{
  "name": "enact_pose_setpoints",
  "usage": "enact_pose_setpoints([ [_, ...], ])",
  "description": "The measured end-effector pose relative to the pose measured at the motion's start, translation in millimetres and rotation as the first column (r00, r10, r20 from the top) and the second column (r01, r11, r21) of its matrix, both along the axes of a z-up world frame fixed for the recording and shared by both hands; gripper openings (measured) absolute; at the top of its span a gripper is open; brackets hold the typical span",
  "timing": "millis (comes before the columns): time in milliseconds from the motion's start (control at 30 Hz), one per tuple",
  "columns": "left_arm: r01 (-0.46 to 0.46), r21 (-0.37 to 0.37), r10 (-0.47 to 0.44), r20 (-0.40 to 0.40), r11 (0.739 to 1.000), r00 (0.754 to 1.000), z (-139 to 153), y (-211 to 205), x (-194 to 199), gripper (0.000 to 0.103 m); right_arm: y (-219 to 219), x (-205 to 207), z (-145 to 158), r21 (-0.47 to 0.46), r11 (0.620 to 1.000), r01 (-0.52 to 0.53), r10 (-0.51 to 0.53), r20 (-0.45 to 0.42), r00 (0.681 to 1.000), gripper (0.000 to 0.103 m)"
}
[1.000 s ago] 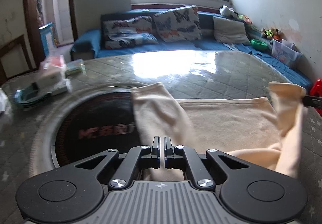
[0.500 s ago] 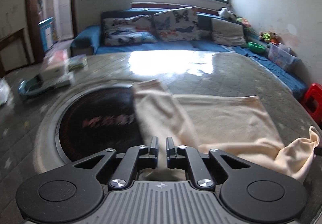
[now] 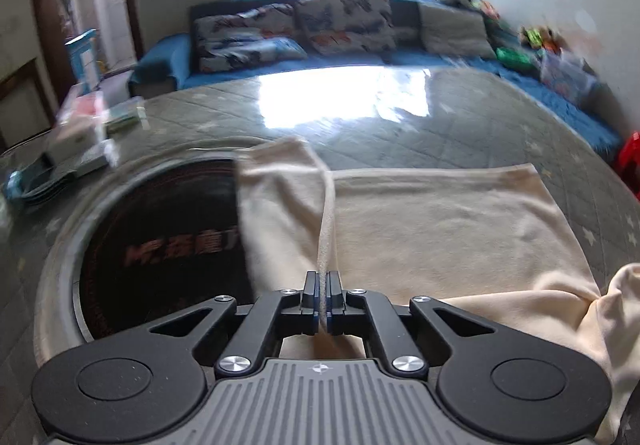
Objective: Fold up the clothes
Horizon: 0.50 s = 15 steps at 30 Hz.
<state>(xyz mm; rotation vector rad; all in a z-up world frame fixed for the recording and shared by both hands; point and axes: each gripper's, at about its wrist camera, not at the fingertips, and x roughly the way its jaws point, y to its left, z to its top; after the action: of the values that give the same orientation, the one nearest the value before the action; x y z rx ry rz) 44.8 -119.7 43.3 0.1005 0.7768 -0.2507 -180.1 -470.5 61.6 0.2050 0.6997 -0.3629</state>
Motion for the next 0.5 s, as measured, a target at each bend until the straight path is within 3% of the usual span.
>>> enact_pose_setpoints([
  [300, -0.15, -0.066, 0.154, 0.06, 0.987, 0.986, 27, 70, -72, 0.003, 8, 10, -4, -0.034, 0.999, -0.037, 0.036, -0.01, 0.999, 0.02],
  [500, -0.223, -0.067, 0.22, -0.037, 0.973, 0.975, 5, 105, -100, 0.003, 11, 11, -14, -0.077, 0.996, -0.035, 0.031, -0.049, 0.998, 0.026],
])
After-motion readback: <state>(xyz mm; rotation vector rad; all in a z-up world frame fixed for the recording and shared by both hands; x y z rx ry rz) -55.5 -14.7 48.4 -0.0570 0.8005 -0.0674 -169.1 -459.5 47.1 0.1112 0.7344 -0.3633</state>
